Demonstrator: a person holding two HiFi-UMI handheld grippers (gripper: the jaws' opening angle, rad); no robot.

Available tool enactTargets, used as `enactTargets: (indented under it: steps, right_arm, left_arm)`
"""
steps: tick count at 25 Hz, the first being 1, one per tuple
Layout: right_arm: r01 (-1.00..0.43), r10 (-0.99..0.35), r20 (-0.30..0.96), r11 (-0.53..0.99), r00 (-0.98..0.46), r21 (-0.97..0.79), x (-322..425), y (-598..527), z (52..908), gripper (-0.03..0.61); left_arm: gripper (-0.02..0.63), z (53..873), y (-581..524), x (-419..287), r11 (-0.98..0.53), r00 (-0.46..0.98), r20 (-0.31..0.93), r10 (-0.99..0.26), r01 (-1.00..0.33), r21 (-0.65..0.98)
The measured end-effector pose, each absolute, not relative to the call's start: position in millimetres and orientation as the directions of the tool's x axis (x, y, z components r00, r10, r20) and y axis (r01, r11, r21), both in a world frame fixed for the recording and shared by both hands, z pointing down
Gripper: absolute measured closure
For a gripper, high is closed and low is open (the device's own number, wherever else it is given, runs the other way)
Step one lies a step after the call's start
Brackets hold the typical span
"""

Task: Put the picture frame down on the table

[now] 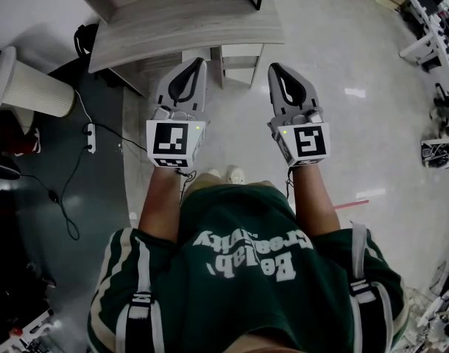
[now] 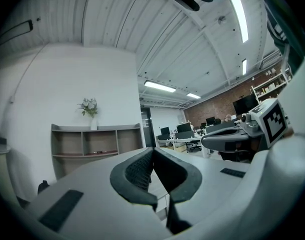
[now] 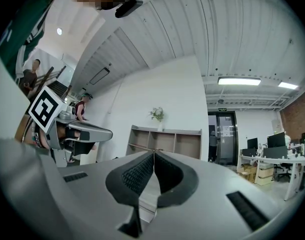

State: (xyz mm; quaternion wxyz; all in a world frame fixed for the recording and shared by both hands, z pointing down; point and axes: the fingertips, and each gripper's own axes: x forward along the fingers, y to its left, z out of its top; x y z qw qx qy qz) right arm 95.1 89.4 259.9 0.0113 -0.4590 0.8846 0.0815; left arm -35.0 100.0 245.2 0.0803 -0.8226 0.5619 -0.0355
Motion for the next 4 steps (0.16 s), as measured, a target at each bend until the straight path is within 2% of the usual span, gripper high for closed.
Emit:
enactTargets:
  steps: [4]
  right_arm:
    - [-0.810,-0.805,-0.103,0.569,-0.584,0.139,92.7,87.1,257.5,0.543]
  left_arm:
    - [0.595,242.0,96.8,-36.5,-0.354,0.366,-0.039,-0.930,-0.919,-0.174]
